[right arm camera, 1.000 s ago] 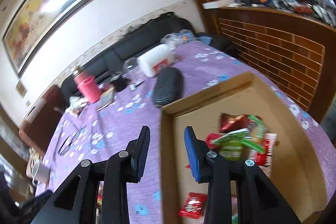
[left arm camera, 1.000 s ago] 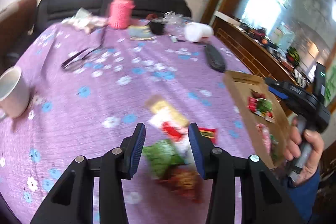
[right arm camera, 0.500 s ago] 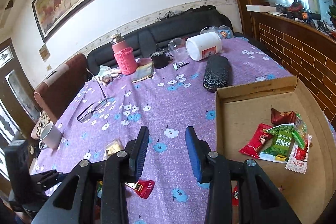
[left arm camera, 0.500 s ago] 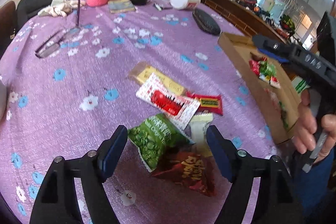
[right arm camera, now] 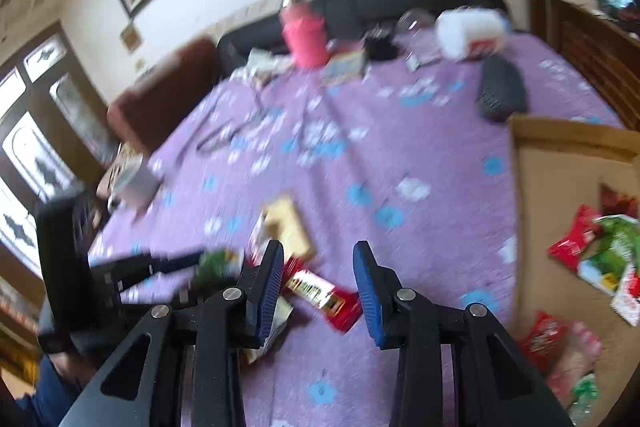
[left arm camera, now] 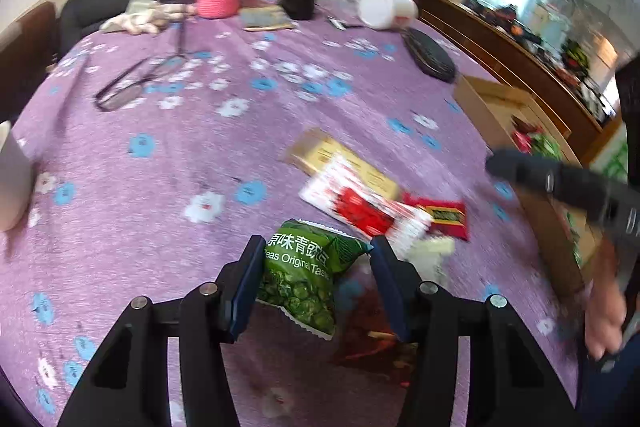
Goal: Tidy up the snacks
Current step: 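Grasp the red candy bar with the right gripper while the left reaches the green Peas bag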
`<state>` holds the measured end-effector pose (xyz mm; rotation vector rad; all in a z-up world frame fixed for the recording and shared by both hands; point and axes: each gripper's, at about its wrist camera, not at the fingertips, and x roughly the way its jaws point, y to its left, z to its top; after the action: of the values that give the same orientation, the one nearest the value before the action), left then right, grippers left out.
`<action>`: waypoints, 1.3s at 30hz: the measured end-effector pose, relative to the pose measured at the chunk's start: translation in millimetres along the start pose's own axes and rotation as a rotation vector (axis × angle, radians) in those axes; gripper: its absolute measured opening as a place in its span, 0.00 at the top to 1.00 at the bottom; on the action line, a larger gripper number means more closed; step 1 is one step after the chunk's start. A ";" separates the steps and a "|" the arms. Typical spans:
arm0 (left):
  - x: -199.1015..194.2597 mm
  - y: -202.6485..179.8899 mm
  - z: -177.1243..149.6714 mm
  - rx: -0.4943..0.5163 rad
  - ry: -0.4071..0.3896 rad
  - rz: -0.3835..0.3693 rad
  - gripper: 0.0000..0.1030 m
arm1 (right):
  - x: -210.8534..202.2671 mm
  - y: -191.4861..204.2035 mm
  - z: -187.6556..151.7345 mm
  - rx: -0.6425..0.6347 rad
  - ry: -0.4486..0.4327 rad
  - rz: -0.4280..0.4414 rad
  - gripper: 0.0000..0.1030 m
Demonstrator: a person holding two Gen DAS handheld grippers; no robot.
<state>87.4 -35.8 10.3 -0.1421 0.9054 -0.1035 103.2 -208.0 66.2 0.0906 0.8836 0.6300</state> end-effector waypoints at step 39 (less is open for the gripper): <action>3.0 0.5 -5.1 0.081 0.058 0.064 0.50 | 31.0 12.9 -16.3 -0.128 0.089 -0.205 0.80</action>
<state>85.3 -36.2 4.8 -0.0347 0.9617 -0.0849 99.4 -183.4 38.4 -0.1423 0.9226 0.4998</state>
